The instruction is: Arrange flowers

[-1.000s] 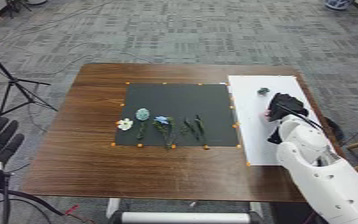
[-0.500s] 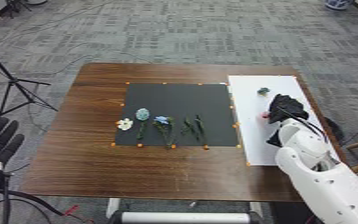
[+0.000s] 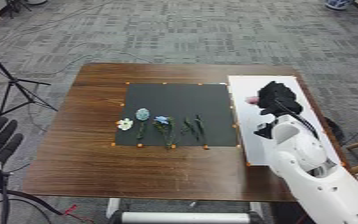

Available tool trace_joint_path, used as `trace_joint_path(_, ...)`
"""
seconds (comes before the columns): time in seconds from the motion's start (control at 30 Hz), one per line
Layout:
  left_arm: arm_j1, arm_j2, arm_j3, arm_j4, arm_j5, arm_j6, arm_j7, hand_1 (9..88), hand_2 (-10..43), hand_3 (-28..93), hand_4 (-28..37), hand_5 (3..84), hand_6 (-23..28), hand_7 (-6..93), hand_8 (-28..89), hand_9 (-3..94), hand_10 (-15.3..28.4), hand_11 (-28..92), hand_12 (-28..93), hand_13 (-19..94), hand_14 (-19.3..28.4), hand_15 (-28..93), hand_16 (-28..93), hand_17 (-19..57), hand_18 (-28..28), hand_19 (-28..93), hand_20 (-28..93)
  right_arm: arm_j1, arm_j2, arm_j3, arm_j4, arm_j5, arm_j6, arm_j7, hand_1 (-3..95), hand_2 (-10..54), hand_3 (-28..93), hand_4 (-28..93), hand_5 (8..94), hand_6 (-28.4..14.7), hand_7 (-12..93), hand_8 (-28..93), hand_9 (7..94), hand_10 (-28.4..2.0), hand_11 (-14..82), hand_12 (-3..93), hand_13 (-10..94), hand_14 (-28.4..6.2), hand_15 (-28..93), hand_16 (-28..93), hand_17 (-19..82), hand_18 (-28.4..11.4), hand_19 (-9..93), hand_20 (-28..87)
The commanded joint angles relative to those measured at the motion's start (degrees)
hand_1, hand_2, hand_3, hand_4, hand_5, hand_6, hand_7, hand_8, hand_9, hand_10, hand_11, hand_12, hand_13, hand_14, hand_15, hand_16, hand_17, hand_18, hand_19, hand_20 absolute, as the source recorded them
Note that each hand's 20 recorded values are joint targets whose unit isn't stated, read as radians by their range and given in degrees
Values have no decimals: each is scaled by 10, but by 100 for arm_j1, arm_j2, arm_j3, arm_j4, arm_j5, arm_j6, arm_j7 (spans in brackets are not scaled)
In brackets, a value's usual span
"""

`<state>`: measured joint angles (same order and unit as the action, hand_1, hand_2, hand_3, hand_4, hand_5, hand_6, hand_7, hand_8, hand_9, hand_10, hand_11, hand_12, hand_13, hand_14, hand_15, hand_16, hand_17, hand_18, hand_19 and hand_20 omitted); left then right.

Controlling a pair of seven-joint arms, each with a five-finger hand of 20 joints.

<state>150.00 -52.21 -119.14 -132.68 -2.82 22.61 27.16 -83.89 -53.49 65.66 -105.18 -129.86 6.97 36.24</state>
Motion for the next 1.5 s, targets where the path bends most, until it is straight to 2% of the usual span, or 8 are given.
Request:
trace_joint_path(0.03,4,25,46,-35,-1,2,16,229,206,668,-283,390,88,129,-75,342,144,206,135,241,136,296,-26,-34,105,191,128,960,-761,-1025,51,-15,-149,-484,617,-95,699,-282,776,-8,327,89,842,-81,236,531,722,-91,745,374,333,-246,804,409)
trace_joint_path(0.43,-80,67,125,5,8,-1,-6,230,206,666,-283,390,88,130,-75,342,144,206,135,241,135,294,-27,-34,105,190,128,1605,-1454,-2254,890,-264,-286,-691,616,-95,701,-283,776,-8,328,84,842,-80,239,529,724,-91,744,374,333,-246,805,405)
trace_joint_path(0.73,-57,78,107,4,18,-28,-7,230,205,667,-283,390,88,129,-75,342,143,204,134,241,136,294,-27,-34,105,190,128,1693,-1379,-2663,1263,-854,-31,-681,616,-95,699,-283,774,-6,334,77,839,-80,240,531,723,-91,743,375,334,-245,805,402)
trace_joint_path(0.9,25,69,85,-19,-22,-39,60,230,205,667,-283,390,88,129,-75,342,143,204,135,241,136,294,-26,-34,105,190,128,1741,-1315,-2839,1357,-1437,133,-659,614,-95,700,-283,772,-6,338,73,837,-81,239,529,723,-90,741,374,333,-243,804,399)
trace_joint_path(1.03,-40,50,84,-10,26,-11,-43,230,205,666,-283,390,87,128,-75,342,143,204,136,241,136,294,-26,-34,105,191,128,1737,-1293,-2882,1410,-1685,283,-677,613,-95,700,-283,771,-5,339,72,835,-81,239,529,722,-90,740,374,333,-243,804,398)
trace_joint_path(1.27,-10,58,39,-11,4,-14,-36,230,206,665,-283,390,87,130,-75,342,143,204,135,242,135,296,-26,-34,105,190,128,1666,-1234,-2892,1239,-1707,184,-741,607,-95,703,-283,754,-8,328,59,825,-84,226,519,715,-93,735,374,328,-244,801,393)
trace_joint_path(1.37,-41,115,90,-10,-55,-34,123,230,206,666,-283,390,86,132,-76,343,143,204,135,242,135,295,-27,-34,105,191,128,1594,-1179,-2847,1024,-1410,-140,-688,608,-95,699,-283,750,-9,323,52,821,-82,224,517,710,-94,735,375,325,-243,799,392)
trace_joint_path(1.5,-52,96,31,-19,-37,-40,85,231,207,664,-283,390,86,133,-76,344,142,205,135,243,135,295,-27,-34,105,191,128,1541,-1118,-2859,961,-1547,-179,-759,608,-95,695,-283,743,-12,296,32,811,-83,203,500,697,-97,732,384,317,-243,793,388)
